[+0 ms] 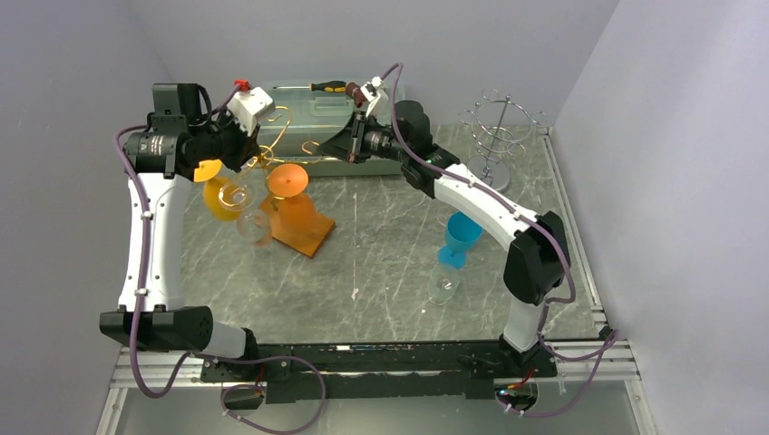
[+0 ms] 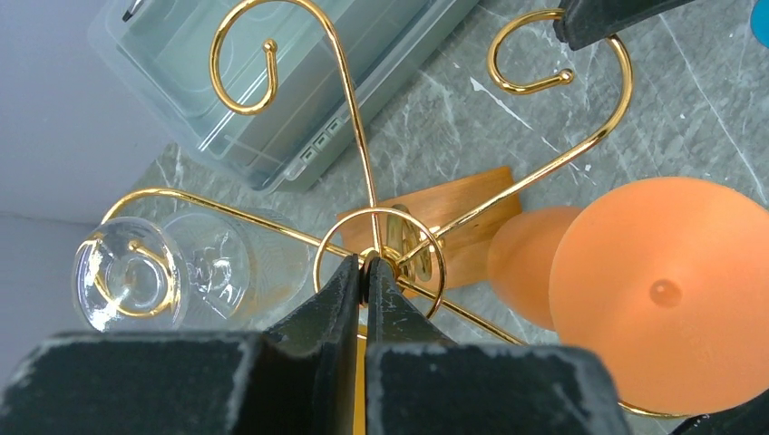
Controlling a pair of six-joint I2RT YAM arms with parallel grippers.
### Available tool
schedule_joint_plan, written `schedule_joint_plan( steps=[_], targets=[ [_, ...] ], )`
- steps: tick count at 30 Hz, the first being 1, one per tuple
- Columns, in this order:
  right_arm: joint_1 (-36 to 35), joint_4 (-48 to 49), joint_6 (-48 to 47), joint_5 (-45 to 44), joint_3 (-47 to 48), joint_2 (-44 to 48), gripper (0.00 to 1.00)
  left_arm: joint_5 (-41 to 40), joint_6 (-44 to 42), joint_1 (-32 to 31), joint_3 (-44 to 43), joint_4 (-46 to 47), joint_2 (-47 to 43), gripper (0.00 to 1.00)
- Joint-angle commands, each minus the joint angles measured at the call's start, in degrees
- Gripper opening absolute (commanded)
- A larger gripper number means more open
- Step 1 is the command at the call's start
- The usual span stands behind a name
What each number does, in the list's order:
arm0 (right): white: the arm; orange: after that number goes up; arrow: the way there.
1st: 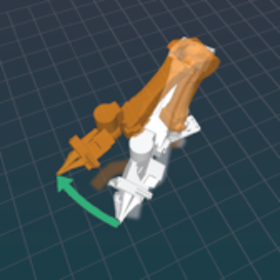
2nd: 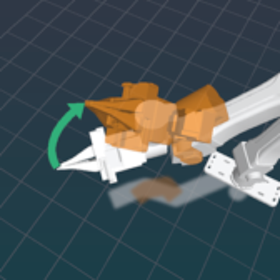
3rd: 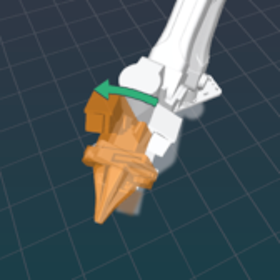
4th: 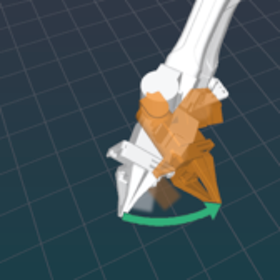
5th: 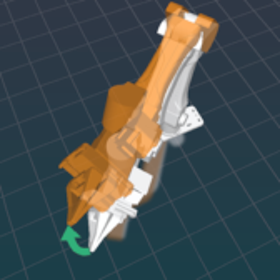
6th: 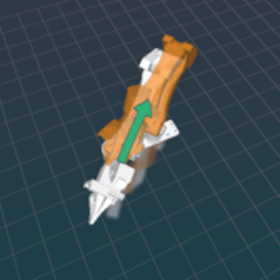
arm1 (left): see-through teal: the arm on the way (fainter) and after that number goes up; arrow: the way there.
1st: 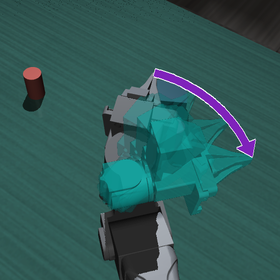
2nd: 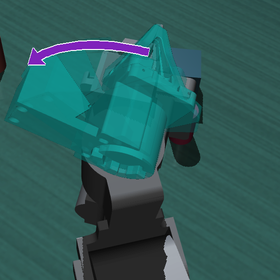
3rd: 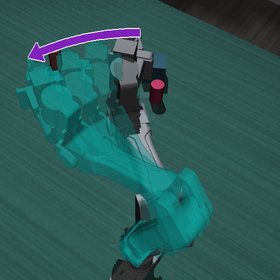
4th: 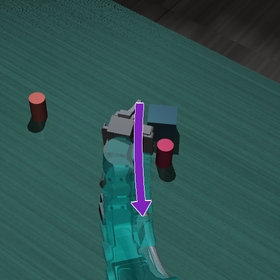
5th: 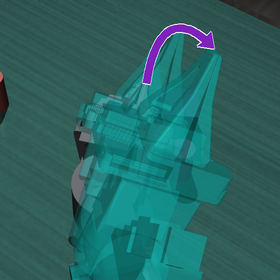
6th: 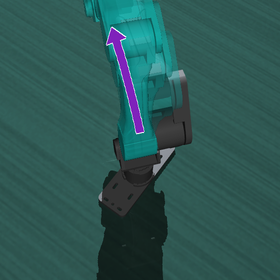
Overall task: Place the wine glass upside down on the wine glass rack
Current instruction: Adjust the wine rack at the center of the board.
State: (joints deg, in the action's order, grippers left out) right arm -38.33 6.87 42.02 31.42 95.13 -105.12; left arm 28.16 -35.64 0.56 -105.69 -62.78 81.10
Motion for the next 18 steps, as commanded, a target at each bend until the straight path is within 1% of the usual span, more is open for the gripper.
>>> schedule_joint_plan(
  steps=[1,6,13,18],
  targets=[
    [-2.1,3.71,-1.26,0.6,-3.27,4.8,0.0,1.69,0.13,-2.17,1.89,1.69,0.14,0.05],
    [-2.52,4.82,0.52,-1.59,-6.42,6.77,0.0,2.32,0.54,-3.41,4.3,4.59,-0.26,0.05],
    [-4.34,5.64,1.58,-3.51,-9.17,8.46,0.0,3.04,1.88,-5.84,3.31,5.95,1.33,0.04],
    [-6.04,6.07,1.9,-6.37,-11.35,10.25,0.0,3.65,2.13,-6.42,4.43,7.5,0.85,0.03]
  ],
)
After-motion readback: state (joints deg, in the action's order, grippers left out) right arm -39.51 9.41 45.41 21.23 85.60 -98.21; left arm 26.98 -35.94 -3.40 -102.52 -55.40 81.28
